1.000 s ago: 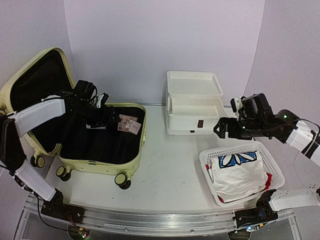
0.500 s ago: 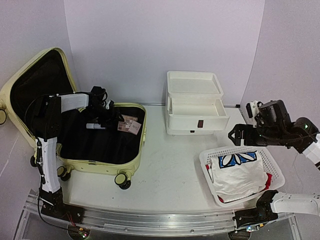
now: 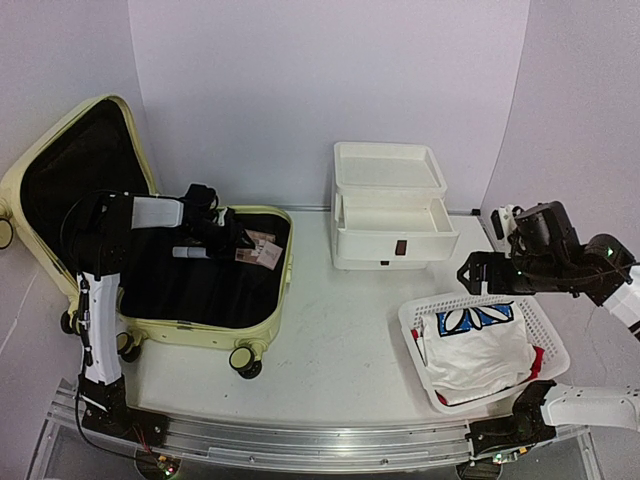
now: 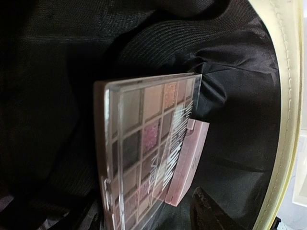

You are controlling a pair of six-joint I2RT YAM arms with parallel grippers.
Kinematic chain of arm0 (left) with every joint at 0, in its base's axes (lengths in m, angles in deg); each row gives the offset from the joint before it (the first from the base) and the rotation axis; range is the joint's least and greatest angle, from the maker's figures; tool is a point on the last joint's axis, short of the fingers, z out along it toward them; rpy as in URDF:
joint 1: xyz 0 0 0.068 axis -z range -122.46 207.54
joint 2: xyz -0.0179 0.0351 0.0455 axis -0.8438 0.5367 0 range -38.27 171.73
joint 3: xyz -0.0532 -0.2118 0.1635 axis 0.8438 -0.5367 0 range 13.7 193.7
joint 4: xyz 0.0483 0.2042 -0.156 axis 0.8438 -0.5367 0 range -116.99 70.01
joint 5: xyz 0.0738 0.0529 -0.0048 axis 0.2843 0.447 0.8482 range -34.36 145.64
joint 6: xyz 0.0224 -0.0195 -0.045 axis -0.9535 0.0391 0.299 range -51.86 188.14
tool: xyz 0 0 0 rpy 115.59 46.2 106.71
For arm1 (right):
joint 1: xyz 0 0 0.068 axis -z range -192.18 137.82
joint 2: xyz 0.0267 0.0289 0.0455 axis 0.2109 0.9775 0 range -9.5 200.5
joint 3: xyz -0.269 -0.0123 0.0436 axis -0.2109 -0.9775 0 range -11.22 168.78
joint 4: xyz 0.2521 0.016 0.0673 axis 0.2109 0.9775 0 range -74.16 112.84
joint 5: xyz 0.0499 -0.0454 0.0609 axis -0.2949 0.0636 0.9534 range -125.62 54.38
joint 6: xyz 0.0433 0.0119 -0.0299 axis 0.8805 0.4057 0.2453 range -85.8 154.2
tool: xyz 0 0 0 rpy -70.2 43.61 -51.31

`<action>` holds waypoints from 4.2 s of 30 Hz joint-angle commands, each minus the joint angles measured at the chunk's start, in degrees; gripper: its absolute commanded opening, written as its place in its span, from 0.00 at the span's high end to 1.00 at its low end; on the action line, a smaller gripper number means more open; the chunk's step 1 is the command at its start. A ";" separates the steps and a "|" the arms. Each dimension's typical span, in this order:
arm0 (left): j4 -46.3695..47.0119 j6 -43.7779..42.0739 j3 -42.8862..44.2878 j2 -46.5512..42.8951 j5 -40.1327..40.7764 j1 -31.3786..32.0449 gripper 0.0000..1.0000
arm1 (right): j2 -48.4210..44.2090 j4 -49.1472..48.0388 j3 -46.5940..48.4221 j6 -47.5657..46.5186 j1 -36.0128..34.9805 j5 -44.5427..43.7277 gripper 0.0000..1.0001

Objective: Open, take out, and arrange the luggage

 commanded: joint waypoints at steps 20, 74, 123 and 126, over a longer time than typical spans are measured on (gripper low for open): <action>6.52 6.92 -1.31 -0.54 -8.96 -1.80 0.91 | 6.97 -0.84 5.39 -1.68 -0.23 1.46 0.02; 9.96 46.67 -33.00 -59.27 -9.55 4.26 0.97 | 68.49 -57.83 46.07 -82.70 -27.03 3.14 0.42; -0.46 24.90 -26.68 -63.40 -1.78 1.86 0.31 | 40.23 -15.24 44.38 -83.75 -20.84 -2.77 1.00; -0.42 24.98 -26.44 -61.52 -3.59 1.81 0.31 | 36.89 -10.79 44.95 -83.72 -17.34 -2.52 1.00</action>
